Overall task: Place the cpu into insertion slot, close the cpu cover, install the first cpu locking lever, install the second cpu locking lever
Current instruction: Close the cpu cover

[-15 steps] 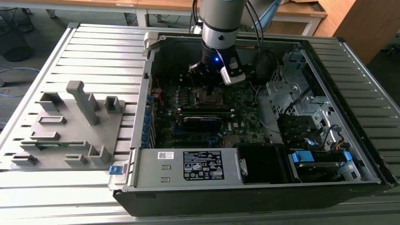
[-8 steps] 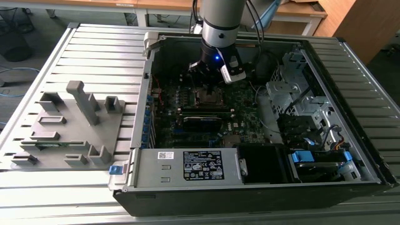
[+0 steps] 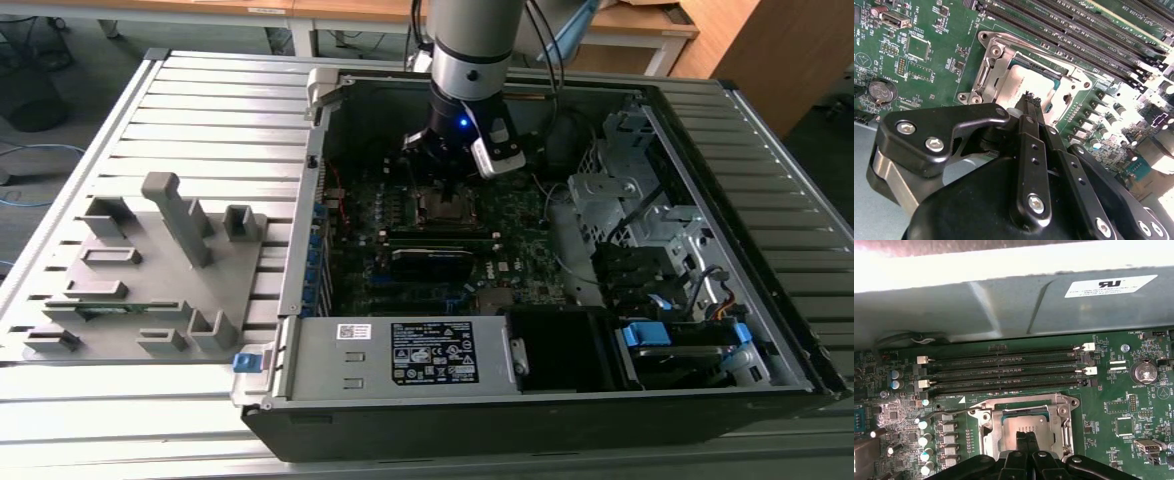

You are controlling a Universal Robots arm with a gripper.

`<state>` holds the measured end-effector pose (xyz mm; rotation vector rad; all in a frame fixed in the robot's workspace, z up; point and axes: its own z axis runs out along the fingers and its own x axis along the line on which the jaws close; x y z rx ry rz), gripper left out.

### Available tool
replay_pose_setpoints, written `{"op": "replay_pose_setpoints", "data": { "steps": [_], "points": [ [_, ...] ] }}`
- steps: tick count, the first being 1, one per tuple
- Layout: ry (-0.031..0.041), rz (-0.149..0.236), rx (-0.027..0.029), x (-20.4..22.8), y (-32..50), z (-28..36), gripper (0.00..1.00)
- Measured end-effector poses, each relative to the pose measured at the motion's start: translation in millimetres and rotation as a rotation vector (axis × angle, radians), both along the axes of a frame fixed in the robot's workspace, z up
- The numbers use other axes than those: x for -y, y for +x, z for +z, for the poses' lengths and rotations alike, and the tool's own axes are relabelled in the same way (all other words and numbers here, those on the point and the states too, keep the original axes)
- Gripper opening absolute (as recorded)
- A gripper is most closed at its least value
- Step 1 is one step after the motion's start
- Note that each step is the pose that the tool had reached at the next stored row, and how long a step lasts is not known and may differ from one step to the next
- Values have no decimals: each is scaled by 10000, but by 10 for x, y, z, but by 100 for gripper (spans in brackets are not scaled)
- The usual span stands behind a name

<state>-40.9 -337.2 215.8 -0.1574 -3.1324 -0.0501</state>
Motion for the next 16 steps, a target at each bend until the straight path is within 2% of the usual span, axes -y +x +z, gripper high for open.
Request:
{"op": "replay_pose_setpoints", "data": {
  "steps": [10, 16],
  "points": [
    [0, 0, 0, 0, -2, 1, 11],
    [0, 0, 16, 0, -108, -7, 11]
  ]
}}
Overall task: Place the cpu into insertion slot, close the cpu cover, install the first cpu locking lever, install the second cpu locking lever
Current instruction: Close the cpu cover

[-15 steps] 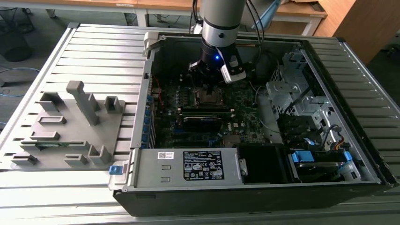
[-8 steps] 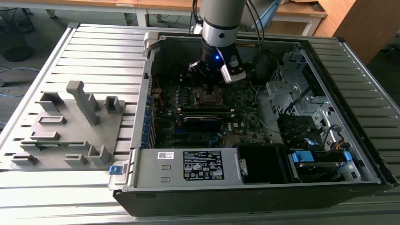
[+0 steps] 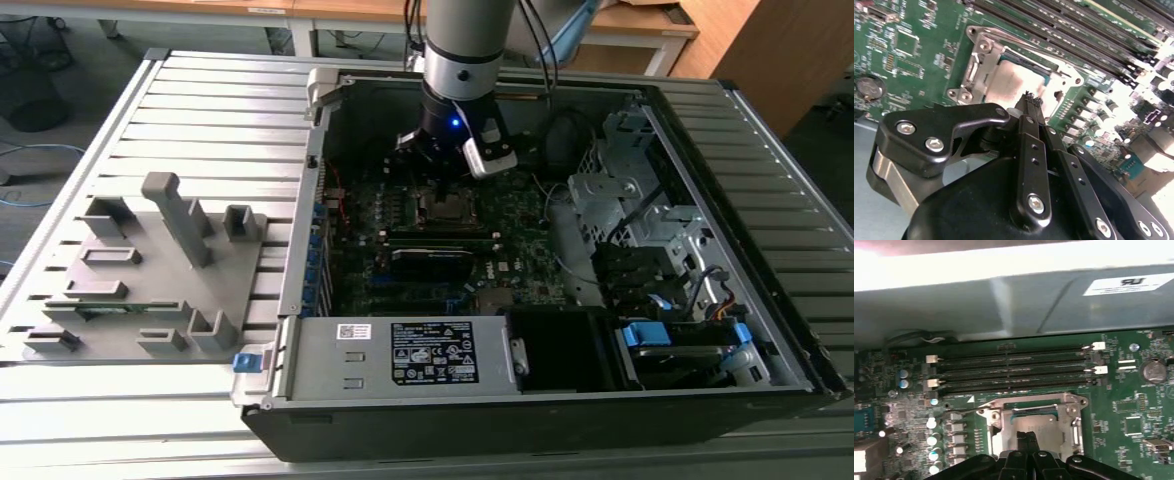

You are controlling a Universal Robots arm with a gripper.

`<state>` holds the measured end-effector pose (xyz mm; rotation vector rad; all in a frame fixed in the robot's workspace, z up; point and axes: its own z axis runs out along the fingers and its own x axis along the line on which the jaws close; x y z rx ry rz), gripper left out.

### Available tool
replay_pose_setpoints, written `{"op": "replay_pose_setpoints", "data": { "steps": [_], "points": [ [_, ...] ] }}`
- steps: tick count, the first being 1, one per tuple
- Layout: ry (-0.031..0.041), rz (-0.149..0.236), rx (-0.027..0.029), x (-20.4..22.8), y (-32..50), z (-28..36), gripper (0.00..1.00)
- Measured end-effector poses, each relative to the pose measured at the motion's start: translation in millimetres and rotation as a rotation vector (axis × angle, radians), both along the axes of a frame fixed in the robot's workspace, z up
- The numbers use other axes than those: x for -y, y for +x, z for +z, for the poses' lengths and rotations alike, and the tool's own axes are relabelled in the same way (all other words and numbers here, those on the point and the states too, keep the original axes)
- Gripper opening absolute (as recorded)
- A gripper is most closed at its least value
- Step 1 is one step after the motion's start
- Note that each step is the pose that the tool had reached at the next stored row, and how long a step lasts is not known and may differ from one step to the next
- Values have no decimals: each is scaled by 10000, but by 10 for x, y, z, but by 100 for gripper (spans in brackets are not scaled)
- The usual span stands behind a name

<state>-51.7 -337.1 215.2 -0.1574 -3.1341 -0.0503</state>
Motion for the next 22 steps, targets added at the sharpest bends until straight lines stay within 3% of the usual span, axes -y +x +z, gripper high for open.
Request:
{"op": "replay_pose_setpoints", "data": {
  "steps": [11, 17, 22],
  "points": [
    [0, -1, 4, 0, -152, -31, 11],
    [-5, 0, 4, 0, -190, -85, 11],
    [-6, 1, 3, 0, -196, -87, 11]
  ]
}}
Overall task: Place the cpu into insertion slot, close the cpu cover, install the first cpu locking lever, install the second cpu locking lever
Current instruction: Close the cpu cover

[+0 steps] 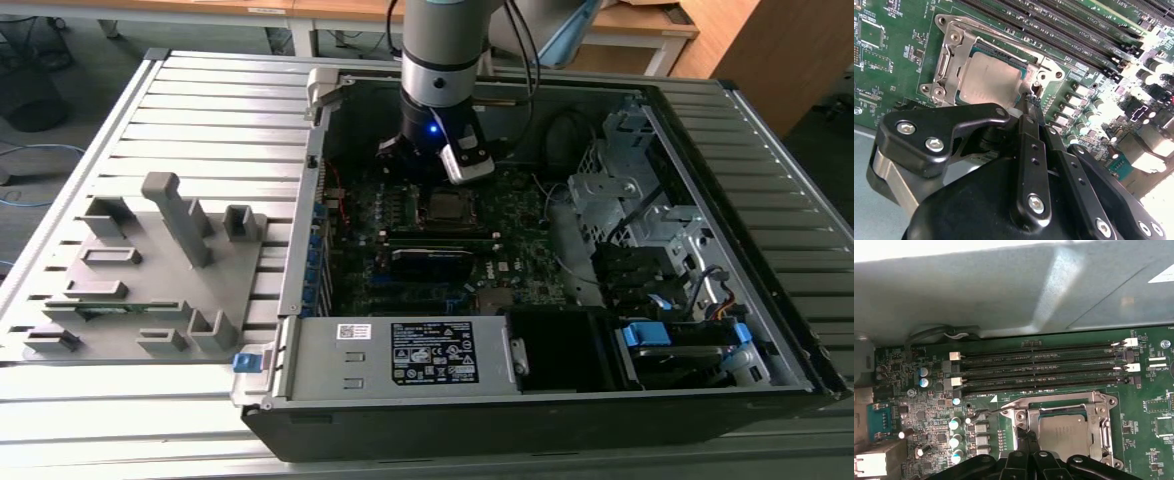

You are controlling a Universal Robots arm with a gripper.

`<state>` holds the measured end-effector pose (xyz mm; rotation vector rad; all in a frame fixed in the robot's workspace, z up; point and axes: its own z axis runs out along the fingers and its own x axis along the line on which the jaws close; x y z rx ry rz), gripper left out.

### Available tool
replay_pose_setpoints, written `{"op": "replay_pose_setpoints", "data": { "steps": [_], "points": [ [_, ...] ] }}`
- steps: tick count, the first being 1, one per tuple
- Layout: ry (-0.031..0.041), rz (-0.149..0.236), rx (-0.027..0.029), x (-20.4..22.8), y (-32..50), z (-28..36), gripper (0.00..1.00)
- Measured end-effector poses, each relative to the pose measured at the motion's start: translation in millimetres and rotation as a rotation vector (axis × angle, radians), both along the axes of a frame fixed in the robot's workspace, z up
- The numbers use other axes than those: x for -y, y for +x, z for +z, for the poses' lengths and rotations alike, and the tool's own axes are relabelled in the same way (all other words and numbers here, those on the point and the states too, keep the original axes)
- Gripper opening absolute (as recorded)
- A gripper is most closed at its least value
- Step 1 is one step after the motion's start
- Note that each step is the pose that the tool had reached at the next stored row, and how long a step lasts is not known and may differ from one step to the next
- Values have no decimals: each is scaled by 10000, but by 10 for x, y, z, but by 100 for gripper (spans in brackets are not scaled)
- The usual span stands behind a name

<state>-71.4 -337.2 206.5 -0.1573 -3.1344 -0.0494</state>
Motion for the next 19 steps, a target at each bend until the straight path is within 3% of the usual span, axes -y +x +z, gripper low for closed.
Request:
{"op": "replay_pose_setpoints", "data": {
  "steps": [7, 19],
  "points": [
    [1, 0, 4, 0, 0, -74, 11],
    [-1, -1, 7, 0, -1, -105, 11]
  ]
}}
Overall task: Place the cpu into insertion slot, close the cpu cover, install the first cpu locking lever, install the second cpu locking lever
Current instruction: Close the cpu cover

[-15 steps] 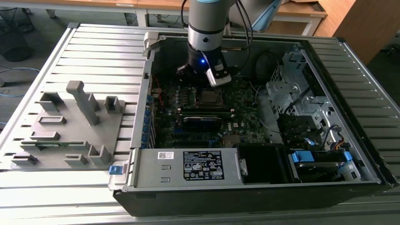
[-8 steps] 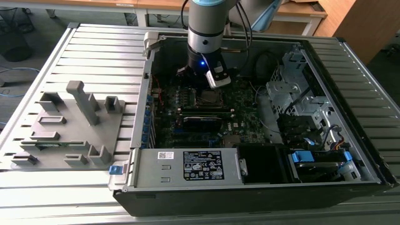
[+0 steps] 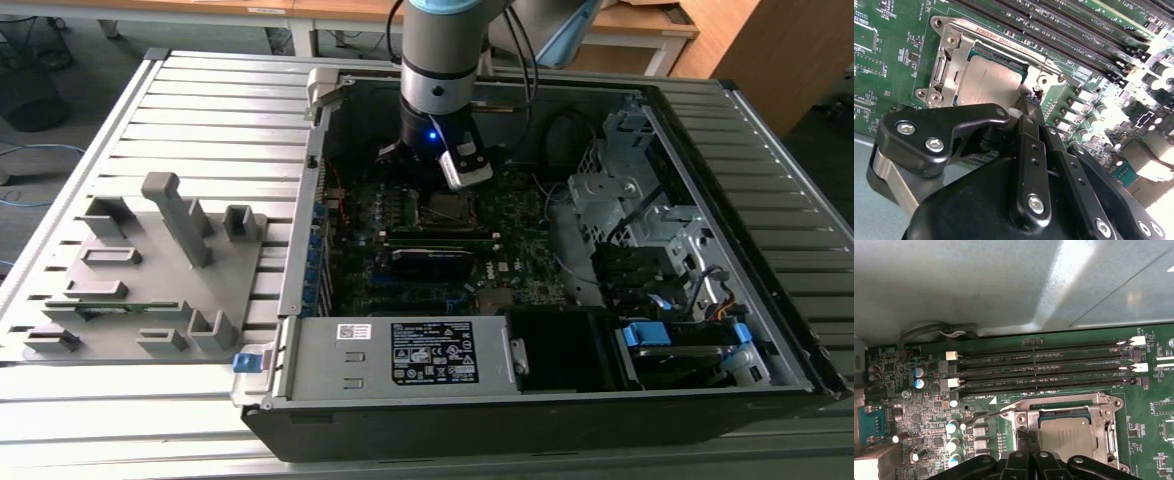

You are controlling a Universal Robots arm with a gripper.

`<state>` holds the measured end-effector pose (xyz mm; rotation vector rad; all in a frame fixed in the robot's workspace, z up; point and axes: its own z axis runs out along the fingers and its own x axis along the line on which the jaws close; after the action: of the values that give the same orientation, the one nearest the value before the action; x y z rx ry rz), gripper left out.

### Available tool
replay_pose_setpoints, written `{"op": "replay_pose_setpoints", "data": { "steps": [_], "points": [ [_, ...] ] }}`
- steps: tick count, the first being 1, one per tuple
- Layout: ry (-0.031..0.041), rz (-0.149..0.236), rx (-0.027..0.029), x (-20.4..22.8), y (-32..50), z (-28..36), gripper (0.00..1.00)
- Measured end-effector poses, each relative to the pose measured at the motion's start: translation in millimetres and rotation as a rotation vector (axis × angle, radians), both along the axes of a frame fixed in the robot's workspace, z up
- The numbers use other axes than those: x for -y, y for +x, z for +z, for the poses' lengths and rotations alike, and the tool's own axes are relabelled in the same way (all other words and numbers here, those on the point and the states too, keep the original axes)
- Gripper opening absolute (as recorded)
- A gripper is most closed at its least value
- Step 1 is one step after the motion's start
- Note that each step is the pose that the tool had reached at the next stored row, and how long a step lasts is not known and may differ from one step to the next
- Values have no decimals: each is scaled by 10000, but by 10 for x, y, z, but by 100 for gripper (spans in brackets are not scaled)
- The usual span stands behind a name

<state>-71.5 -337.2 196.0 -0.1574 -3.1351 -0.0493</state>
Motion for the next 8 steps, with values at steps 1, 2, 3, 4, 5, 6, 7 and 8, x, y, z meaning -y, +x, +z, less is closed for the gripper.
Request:
{"op": "replay_pose_setpoints", "data": {
  "steps": [1, 2, 3, 4, 5, 6, 7, 8],
  "points": [
    [1, 0, 1, 0, 0, 0, 11],
    [1, 1, 1, 0, 0, 0, 11],
    [1, 0, 1, 0, 0, 0, 11],
    [2, 0, 2, 0, 0, 1, 11],
    [2, 0, 2, 0, 0, 1, 11],
    [2, 0, 2, 0, 0, 4, 11],
    [10, 0, 7, -1, 1, 11, 11],
    [23, 0, 17, -4, 2, 23, 11]
  ]
}}
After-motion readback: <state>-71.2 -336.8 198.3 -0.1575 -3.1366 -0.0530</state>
